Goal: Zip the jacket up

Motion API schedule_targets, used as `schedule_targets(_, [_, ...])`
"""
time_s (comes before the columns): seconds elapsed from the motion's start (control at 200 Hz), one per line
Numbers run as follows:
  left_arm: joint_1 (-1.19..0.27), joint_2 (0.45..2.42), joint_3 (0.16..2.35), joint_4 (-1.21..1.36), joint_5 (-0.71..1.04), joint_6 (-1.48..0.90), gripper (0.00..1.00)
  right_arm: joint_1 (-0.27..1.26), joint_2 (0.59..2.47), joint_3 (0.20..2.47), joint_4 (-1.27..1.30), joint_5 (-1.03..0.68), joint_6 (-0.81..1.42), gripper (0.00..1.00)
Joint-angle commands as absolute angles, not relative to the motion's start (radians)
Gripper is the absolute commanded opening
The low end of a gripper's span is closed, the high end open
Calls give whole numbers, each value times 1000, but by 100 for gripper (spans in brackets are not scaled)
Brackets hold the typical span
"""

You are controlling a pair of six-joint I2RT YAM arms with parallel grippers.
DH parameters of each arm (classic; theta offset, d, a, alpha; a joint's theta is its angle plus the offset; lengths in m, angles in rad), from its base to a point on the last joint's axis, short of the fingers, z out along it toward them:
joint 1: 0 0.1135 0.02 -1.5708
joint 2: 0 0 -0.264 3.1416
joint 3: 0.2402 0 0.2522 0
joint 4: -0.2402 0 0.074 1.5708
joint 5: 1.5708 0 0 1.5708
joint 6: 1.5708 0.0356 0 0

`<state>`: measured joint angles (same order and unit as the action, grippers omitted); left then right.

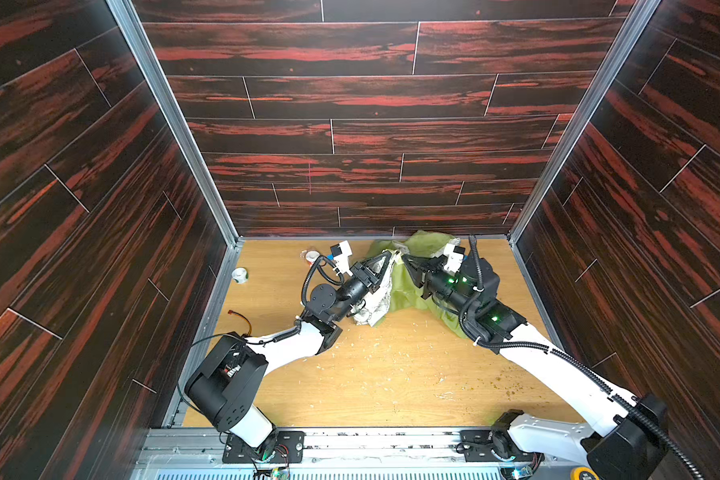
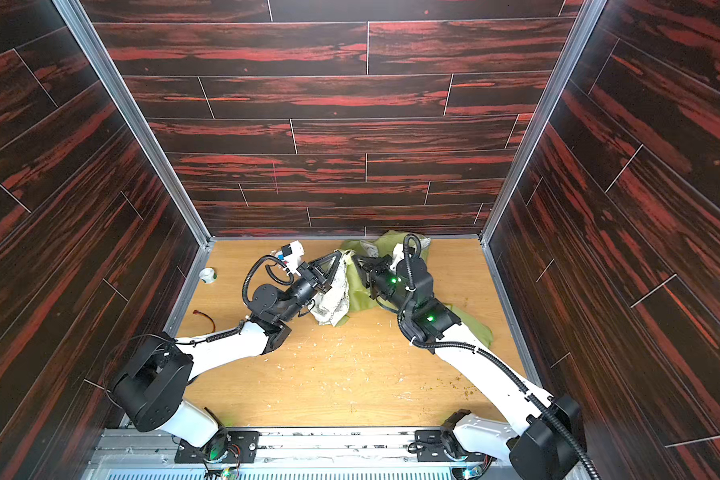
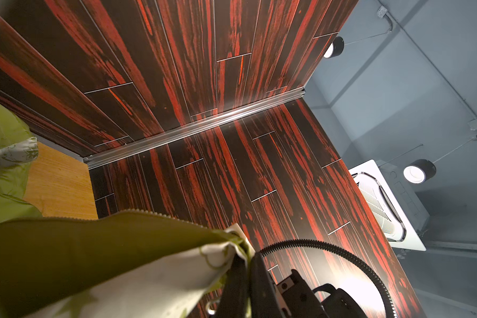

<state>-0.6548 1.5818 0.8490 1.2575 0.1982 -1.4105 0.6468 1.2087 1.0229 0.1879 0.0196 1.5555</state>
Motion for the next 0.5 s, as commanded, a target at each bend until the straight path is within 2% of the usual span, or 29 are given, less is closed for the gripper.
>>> schedule_targets(0.0, [-658, 1551, 860, 1328, 203, -1407, 0, 659, 1230, 1075, 176, -5, 1575, 0])
schedule_targets(0.496, [-657, 1549, 865, 1315, 191, -1442, 0, 664, 1230, 1151, 30, 12, 1419, 0])
